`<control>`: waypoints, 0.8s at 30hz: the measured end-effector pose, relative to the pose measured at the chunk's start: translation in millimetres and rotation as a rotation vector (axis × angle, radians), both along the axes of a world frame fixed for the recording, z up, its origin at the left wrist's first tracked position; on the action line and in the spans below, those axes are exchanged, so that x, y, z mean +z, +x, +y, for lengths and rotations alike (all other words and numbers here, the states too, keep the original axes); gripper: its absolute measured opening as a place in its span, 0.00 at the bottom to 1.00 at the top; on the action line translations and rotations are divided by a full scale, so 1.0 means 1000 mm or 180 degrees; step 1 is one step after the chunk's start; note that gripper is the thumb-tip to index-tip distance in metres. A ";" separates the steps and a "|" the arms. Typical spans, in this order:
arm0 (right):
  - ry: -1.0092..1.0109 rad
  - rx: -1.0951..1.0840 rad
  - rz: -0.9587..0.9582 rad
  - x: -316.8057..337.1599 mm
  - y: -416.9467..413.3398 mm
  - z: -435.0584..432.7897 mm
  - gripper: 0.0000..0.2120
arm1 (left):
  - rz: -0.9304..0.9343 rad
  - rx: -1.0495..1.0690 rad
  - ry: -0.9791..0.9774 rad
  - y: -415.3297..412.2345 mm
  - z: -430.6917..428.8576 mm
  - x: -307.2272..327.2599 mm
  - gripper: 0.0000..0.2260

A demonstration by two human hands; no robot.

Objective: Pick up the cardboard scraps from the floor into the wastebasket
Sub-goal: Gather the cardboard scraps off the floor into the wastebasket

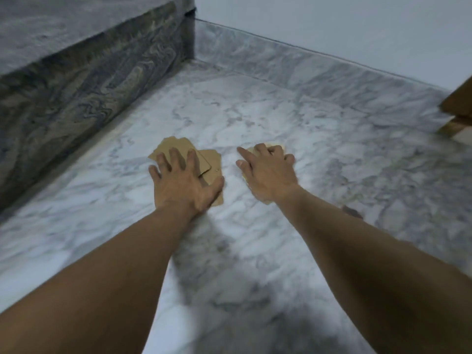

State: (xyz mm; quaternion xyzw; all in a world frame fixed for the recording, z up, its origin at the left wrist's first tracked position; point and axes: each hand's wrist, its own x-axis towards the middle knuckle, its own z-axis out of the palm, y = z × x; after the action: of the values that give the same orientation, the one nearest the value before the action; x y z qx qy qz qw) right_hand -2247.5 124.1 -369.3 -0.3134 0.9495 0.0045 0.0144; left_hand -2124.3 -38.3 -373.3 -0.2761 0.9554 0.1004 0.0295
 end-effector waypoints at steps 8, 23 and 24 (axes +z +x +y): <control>-0.0094 -0.0554 0.0006 0.004 0.115 0.107 0.21 | 0.0498 -0.0677 -0.0182 0.099 0.104 0.005 0.27; 0.0040 -0.0974 -0.0914 0.024 0.209 0.245 0.47 | -0.0732 -0.1055 0.0150 0.118 0.161 0.036 0.59; 0.0099 -0.0976 -0.0788 0.023 0.214 0.248 0.46 | -0.0703 -0.1075 0.0053 0.119 0.164 0.040 0.57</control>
State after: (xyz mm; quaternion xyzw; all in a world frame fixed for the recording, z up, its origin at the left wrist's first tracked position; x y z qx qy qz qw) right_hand -2033.1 372.4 -346.6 -0.1630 0.9769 -0.0217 0.1364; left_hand -2005.5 126.0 -333.6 -0.1210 0.9782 0.0711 0.1528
